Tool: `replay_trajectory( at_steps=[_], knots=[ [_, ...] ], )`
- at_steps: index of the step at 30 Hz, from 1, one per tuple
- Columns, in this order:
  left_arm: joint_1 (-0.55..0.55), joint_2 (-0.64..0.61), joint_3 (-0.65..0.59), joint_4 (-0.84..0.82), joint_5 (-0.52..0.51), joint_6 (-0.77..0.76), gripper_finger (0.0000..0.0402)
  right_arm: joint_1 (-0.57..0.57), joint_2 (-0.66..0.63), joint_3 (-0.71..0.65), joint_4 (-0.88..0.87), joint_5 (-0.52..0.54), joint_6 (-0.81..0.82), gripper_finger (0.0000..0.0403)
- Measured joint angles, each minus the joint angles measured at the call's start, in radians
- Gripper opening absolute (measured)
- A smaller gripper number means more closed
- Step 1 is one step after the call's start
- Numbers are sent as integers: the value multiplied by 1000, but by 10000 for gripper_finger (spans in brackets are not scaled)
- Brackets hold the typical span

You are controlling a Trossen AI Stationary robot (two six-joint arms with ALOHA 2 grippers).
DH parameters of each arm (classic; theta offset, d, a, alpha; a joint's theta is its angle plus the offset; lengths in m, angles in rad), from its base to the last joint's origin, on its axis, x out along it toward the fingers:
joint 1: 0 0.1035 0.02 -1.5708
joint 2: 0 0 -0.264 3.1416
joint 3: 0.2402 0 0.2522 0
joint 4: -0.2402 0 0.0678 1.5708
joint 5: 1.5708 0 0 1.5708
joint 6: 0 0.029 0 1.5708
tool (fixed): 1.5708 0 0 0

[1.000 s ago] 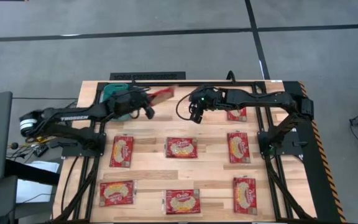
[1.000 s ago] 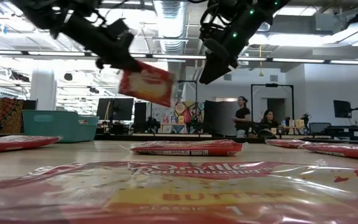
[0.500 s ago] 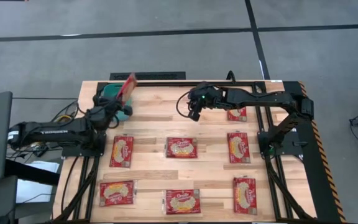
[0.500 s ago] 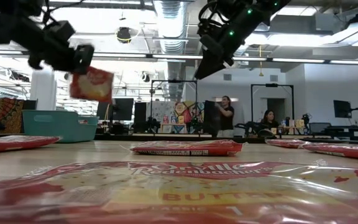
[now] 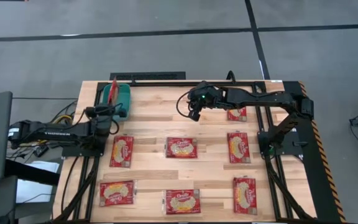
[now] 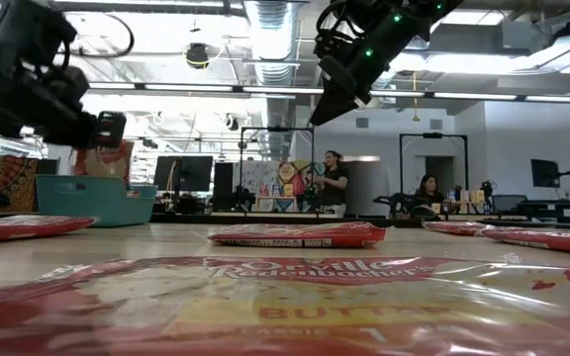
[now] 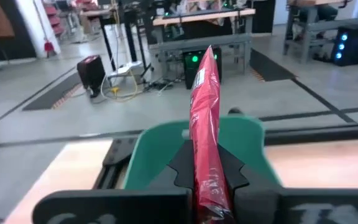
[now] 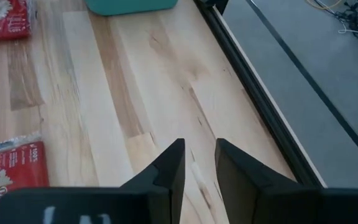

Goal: Sort popcorn bags into baskets
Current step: Put the red popcorn bag in the blue bin

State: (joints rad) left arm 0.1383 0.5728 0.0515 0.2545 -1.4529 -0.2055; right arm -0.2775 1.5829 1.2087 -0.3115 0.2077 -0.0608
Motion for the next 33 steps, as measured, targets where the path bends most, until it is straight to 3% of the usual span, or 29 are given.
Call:
replay_trajectory(
  at_steps=[10,20,28,33],
  knots=[
    [31,1,-40,-128,-75,-166,1,0,0,0,-2,0,0,111],
    [142,1,-40,-133,24,-211,16,0,0,0,1,0,0,111],
    [233,1,-40,-133,174,-211,24,0,0,0,-1,-1,0,111],
    [263,1,-39,-130,190,-216,30,0,0,0,-2,-1,0,111]
  ],
)
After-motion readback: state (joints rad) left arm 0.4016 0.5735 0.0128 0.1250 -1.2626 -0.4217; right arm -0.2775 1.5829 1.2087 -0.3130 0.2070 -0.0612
